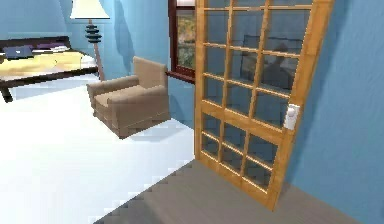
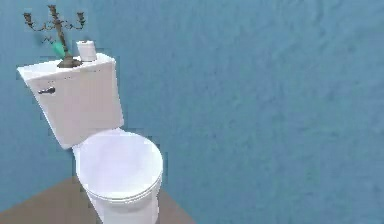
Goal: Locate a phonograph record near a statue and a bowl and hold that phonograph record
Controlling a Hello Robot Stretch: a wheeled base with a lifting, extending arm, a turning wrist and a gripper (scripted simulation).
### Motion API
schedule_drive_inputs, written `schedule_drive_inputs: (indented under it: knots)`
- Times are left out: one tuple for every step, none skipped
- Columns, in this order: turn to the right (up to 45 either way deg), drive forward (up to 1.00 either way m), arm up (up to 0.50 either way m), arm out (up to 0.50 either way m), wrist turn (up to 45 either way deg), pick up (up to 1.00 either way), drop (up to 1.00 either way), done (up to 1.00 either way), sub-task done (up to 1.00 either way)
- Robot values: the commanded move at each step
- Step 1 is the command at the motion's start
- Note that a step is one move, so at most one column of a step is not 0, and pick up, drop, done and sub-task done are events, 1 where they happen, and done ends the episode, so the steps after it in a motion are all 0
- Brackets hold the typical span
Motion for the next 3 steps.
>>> schedule_drive_inputs:
  knots:
    - [-36.0, 0.00, 0.00, 0.00, 0.0, 0.00, 0.00, 0.00, 0.00]
    - [0.0, 0.25, 0.00, 0.00, 0.0, 0.00, 0.00, 0.00, 0.00]
    - [9.0, 0.00, 0.00, 0.00, 0.0, 0.00, 0.00, 0.00, 0.00]
